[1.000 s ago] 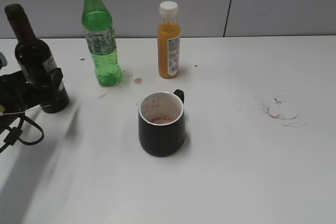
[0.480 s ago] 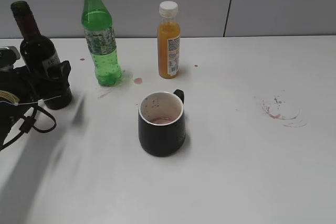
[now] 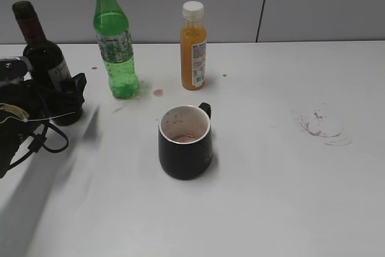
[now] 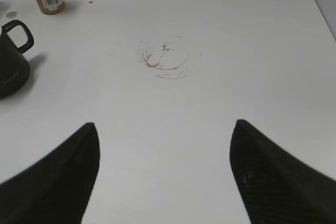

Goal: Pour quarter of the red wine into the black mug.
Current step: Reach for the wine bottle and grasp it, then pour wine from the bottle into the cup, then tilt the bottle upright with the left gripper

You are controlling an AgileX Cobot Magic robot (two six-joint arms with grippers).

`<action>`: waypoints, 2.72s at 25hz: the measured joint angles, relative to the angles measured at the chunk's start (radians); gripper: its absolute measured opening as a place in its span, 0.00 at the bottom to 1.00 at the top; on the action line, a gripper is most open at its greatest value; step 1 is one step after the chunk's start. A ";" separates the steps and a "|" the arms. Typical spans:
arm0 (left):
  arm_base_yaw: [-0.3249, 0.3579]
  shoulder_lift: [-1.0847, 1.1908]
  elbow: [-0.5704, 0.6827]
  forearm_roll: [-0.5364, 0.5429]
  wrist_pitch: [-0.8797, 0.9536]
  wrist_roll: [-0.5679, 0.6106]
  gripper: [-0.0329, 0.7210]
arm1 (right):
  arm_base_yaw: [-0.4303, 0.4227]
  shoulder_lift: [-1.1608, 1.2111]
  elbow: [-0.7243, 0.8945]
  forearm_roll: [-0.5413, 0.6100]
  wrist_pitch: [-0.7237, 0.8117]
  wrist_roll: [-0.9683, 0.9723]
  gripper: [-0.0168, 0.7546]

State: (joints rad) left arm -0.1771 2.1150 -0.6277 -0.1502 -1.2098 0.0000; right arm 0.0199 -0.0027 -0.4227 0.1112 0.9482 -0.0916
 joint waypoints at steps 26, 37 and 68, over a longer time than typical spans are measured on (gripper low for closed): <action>0.048 0.009 -0.094 0.096 0.000 0.000 0.92 | 0.000 0.000 0.000 0.000 0.000 0.000 0.78; 0.049 0.009 -0.095 0.121 0.005 0.012 0.79 | 0.000 0.000 0.000 0.000 0.000 0.000 0.78; -0.039 -0.268 0.213 0.011 0.079 0.145 0.78 | 0.000 0.000 0.000 0.000 0.000 0.000 0.78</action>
State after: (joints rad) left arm -0.2162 1.8467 -0.4146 -0.1388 -1.1309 0.1448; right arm 0.0199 -0.0027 -0.4227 0.1112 0.9482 -0.0916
